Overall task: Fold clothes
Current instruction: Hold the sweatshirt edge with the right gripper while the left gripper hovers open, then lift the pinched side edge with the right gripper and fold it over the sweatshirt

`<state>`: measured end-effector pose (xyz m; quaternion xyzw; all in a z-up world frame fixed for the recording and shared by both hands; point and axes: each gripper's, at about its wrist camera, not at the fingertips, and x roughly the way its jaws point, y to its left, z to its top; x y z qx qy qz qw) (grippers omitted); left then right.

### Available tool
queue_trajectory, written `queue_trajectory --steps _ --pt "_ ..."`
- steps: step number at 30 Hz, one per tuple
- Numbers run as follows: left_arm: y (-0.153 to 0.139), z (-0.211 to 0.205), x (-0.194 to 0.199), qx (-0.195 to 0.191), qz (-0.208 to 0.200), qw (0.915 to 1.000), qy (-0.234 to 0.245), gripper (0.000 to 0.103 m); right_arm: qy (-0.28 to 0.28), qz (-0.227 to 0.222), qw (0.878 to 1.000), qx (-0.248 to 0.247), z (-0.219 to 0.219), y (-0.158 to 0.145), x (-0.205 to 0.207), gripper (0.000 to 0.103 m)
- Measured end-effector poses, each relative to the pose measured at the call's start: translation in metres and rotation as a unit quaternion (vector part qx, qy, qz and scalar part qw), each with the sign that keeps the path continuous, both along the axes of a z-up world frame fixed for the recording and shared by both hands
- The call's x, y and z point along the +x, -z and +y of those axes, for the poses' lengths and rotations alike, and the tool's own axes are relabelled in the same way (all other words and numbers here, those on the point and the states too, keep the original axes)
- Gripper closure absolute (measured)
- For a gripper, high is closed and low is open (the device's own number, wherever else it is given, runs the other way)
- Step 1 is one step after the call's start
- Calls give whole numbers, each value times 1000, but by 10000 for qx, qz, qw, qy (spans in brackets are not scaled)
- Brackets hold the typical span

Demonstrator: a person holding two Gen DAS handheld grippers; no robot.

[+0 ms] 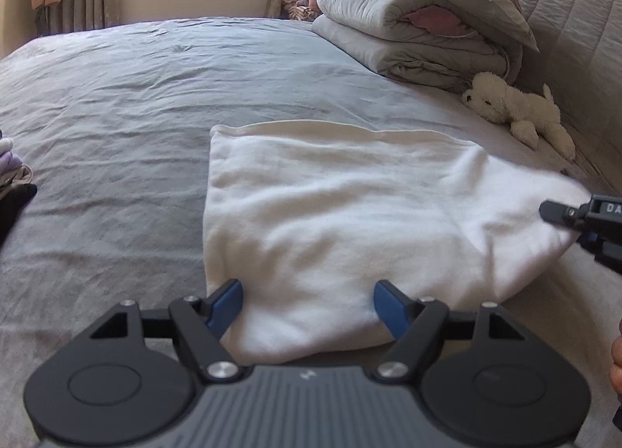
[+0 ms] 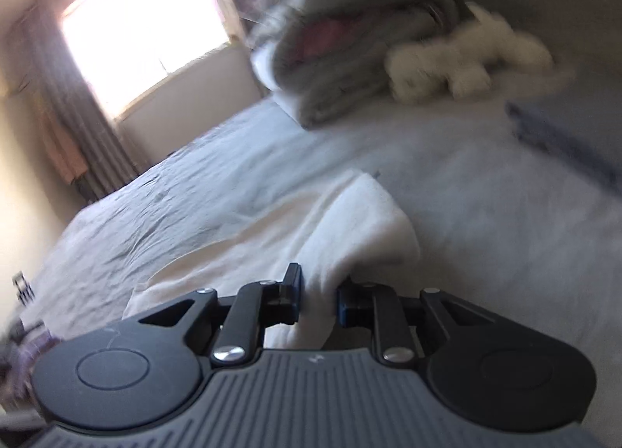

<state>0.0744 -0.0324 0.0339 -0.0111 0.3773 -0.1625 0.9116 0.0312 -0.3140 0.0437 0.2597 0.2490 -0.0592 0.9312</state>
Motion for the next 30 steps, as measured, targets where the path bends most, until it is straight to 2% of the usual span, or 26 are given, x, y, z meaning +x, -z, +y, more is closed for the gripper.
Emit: queue_trajectory --steps 3,6,12,18,21,23,26,30 --pt "0 -1 0 3 7 10000 10 27 98 163 9996 184 -6 7 1 81" --pt "-2 6 3 -175 98 9998 -41 27 -63 -59 9996 -286 8 -2 -2 81" --pt "-11 28 5 -650 195 9970 -373 27 -34 97 9997 -223 3 0 0 81" --pt "-9 55 10 -881 464 9921 -768 26 -132 -18 9987 -483 12 -6 -1 81" --pt "-4 66 16 -972 738 9868 -1063 26 -111 56 9985 -528 11 -5 0 81" --pt "-7 71 16 -1111 762 9847 -1106 26 -89 128 9978 -641 13 -3 1 81" --pt "-13 77 16 -1340 785 9811 -1159 26 -203 62 9907 -1347 30 -6 0 81" --pt "-12 92 19 -1536 902 9740 -1403 26 -350 -80 9742 -2230 50 -7 0 81"
